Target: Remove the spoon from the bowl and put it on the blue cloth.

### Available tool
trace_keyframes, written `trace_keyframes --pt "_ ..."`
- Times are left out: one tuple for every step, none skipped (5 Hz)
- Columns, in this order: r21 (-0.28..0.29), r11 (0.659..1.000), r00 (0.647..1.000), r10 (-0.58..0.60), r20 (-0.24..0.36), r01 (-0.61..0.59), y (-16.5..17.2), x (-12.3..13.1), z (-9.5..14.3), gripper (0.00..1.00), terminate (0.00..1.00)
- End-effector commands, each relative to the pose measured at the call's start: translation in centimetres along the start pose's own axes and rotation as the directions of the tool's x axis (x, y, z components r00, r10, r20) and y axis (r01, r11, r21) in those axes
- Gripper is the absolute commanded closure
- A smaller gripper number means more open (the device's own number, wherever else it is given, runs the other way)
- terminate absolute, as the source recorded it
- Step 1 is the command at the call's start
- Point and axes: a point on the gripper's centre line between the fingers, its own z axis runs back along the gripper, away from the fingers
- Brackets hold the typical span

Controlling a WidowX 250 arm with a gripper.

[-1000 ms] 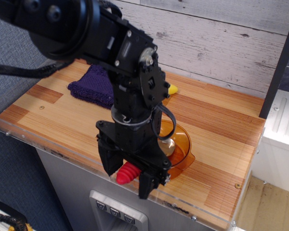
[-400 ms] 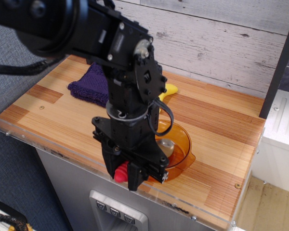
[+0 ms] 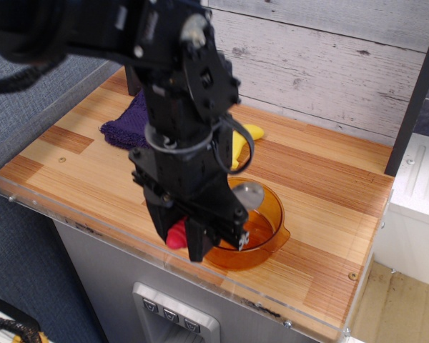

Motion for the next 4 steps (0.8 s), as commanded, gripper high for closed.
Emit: trace_keyframes --pt "0.002 0.999 0.993 0.051 0.11 -0.052 1.9 0.9 2.6 1.0 0.0" --pt "0.048 0.989 0.982 0.135 0.133 -0.142 4.8 1.8 2.6 1.0 0.0" --pt "0.051 0.972 0.96 0.218 0.177 -0.23 8.3 2.2 2.3 1.0 0.0" --pt "0.094 0.958 0.95 0.25 0.185 -0.27 10.4 2.5 1.7 1.0 0.0"
